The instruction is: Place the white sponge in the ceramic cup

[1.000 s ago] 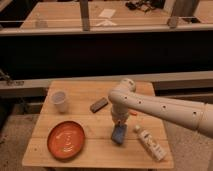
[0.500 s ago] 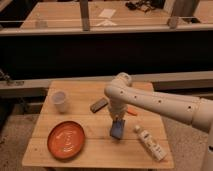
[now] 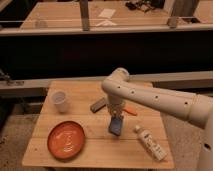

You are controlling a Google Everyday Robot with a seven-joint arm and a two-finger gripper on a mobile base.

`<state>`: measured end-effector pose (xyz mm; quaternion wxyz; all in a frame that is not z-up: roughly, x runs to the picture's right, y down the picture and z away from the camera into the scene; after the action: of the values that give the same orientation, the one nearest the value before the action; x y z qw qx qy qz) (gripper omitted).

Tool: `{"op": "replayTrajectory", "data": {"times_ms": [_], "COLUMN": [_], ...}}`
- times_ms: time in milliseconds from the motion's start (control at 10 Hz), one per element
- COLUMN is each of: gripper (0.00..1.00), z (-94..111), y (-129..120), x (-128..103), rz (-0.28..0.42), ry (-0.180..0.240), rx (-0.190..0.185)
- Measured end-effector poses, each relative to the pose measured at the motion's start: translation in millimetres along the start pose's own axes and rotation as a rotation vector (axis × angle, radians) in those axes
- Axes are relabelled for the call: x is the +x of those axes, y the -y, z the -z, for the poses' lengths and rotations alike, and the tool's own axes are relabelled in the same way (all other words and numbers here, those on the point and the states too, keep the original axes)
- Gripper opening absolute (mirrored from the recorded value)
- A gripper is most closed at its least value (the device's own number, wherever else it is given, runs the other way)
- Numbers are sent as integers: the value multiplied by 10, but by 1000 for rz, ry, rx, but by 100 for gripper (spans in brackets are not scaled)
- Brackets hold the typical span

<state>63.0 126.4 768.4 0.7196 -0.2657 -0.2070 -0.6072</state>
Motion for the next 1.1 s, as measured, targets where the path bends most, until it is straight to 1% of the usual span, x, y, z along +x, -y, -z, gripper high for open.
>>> {"op": "replayTrajectory", "data": {"times_ms": [300,500,700,900,1000,1100], "gripper": [3,3,3,3,3,3], "z": [76,120,150,168,194,225], "y": [69,202,263,381,451,562], "x": [75,122,180,214,243,251], "rz": [15,32,41,56,67,80], "ry": [-7,-15,-28,-38,-46,-49], "rx": [-1,3,1,3,-3,-1]}}
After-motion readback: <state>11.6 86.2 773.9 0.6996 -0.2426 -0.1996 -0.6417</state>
